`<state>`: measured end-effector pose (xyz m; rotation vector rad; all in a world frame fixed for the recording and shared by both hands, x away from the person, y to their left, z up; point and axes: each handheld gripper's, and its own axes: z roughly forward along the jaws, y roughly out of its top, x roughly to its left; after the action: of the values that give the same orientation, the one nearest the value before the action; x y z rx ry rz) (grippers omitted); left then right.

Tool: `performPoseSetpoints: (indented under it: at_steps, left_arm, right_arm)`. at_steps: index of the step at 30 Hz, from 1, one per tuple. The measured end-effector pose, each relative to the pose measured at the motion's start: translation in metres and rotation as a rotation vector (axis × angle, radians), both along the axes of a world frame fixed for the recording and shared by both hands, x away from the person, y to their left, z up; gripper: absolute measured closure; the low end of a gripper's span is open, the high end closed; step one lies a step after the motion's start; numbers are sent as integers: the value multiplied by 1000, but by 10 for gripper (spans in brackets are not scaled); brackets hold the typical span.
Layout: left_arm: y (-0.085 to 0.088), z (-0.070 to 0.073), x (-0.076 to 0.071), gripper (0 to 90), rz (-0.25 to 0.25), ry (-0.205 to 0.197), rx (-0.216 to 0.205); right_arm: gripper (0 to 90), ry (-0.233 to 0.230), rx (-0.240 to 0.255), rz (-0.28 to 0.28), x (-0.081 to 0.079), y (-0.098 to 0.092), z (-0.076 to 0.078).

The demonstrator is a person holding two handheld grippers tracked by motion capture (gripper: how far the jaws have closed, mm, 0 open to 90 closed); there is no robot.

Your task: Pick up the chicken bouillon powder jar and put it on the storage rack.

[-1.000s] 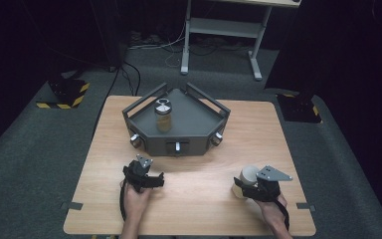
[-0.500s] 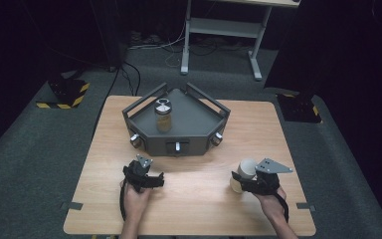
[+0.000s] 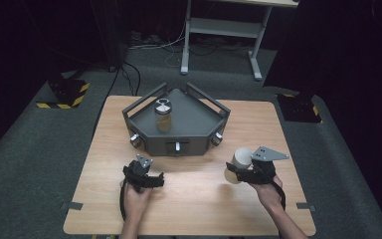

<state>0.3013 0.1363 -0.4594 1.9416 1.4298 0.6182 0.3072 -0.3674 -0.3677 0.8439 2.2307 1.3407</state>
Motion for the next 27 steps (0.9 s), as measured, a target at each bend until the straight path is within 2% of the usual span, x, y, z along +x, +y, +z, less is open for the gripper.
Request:
performPoseSetpoints:
  at_steps: [12, 19, 27]
  left_arm:
    - [0, 0, 0, 4, -1, 1, 2]
    - [0, 0, 0, 4, -1, 1, 2]
    - [0, 0, 0, 4, -1, 1, 2]
  right_arm:
    - [352, -29, 25, 59, 24, 14, 31]
    - [352, -44, 31, 86, 44, 28, 55]
    - [352, -43, 43, 87, 65, 44, 71]
